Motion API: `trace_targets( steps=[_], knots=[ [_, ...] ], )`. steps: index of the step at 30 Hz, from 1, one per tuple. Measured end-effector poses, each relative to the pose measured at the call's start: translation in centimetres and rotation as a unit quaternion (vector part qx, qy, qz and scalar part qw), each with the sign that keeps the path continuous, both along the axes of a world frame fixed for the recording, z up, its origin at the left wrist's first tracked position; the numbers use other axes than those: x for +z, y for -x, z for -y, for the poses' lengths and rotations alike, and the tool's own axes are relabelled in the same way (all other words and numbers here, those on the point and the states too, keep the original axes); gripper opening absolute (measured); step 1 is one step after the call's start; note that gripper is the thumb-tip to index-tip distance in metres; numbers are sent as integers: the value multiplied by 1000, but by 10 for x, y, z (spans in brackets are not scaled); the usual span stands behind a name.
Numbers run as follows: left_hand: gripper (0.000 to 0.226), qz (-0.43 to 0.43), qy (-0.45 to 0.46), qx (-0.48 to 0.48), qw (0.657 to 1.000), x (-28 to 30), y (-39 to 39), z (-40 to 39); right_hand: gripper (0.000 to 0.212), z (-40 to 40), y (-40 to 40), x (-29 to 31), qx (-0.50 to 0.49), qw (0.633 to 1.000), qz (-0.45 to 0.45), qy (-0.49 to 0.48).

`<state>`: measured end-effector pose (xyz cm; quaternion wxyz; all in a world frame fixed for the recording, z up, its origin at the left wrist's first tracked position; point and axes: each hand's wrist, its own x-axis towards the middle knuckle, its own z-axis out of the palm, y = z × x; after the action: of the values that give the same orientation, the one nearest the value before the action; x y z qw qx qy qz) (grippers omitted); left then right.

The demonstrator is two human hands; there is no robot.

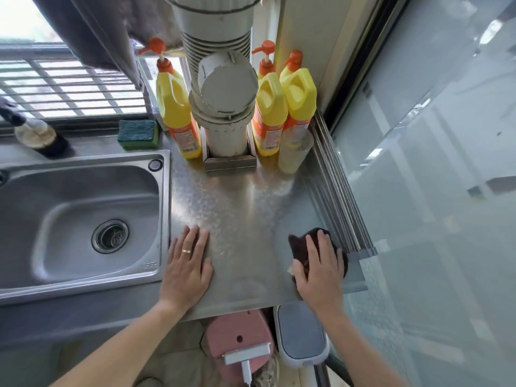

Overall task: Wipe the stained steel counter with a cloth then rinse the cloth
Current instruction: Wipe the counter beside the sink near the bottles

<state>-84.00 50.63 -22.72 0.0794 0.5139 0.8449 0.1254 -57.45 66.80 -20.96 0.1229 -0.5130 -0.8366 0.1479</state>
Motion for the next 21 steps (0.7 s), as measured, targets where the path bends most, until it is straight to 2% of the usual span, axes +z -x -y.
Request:
trace_targets(
  steps=[2,5,10,14,16,18,21],
  knots=[
    [67,-4,18,6,1000,-2,-1,-2,62,-1,9,-13,-21,999,30,-8],
    [67,-4,29,7,1000,-4,0,-5,63,-17,47,-14,-46,999,13,-17],
    [65,-24,6,8,1000,-8,0,-5,63,-64,140,-9,26,999,-8,18],
    [64,-24,-10,8,1000,-6,-1,-5,59,-52,196,2,121,991,-34,45],
    [62,-11,-37,23,999,-5,-3,-4,55,-27,205,8,199,973,-71,92],
    [60,-13,-73,60,995,-2,-7,-3,48,-4,200,17,237,948,-112,181],
    [58,-26,-81,107,991,1,-7,-2,38,3,175,31,209,909,-189,308]
  ],
)
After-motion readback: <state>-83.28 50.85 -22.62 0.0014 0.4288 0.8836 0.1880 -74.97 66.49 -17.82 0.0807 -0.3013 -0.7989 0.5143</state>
